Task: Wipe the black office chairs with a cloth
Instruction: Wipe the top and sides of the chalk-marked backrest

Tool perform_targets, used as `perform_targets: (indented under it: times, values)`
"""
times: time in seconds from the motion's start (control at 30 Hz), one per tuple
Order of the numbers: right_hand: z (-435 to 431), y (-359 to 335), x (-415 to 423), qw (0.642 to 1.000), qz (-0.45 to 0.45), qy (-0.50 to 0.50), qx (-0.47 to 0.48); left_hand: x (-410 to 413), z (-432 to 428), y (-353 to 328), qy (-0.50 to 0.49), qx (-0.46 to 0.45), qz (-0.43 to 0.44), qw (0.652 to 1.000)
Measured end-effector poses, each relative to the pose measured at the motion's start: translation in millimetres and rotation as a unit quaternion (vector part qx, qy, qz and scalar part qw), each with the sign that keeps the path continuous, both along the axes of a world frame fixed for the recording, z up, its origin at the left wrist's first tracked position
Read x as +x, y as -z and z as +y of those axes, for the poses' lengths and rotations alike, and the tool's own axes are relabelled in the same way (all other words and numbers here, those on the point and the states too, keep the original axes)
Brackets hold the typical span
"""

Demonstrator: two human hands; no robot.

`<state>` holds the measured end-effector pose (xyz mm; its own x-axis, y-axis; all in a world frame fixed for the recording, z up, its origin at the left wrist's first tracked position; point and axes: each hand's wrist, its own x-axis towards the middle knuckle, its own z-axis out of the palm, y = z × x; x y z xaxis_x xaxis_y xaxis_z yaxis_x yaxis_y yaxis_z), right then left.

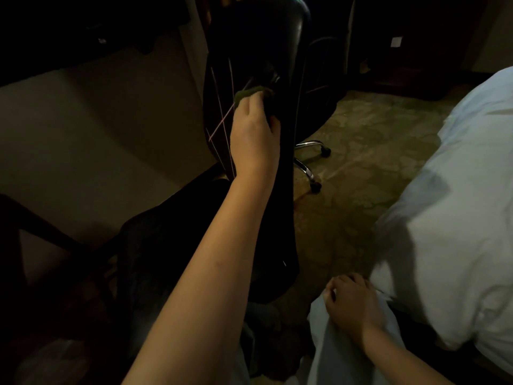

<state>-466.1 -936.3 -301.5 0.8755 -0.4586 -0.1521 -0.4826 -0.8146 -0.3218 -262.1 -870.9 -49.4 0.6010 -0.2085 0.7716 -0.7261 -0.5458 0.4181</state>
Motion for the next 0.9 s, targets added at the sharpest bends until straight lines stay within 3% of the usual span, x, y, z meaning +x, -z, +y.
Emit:
perform_targets:
  times: [0.47, 0.7, 0.9]
  values:
    - [2.4, 5.0, -2.8, 0.999, -0.026, 0.022, -0.002, 8.1, -1.4, 11.9, -0.028, -0.001, -0.012, 1.0]
    - [-4.0, 5.0, -4.9, 0.999, 0.024, 0.038, -0.02, -1.6, 30.9, 61.4, -0.017, -0.001, 0.143, 0.99]
    - [-3.7, 0.5, -2.7, 1.0, 0.009, 0.021, 0.012, -16.3, 59.6, 93.1, -0.013, 0.024, 0.234, 0.972]
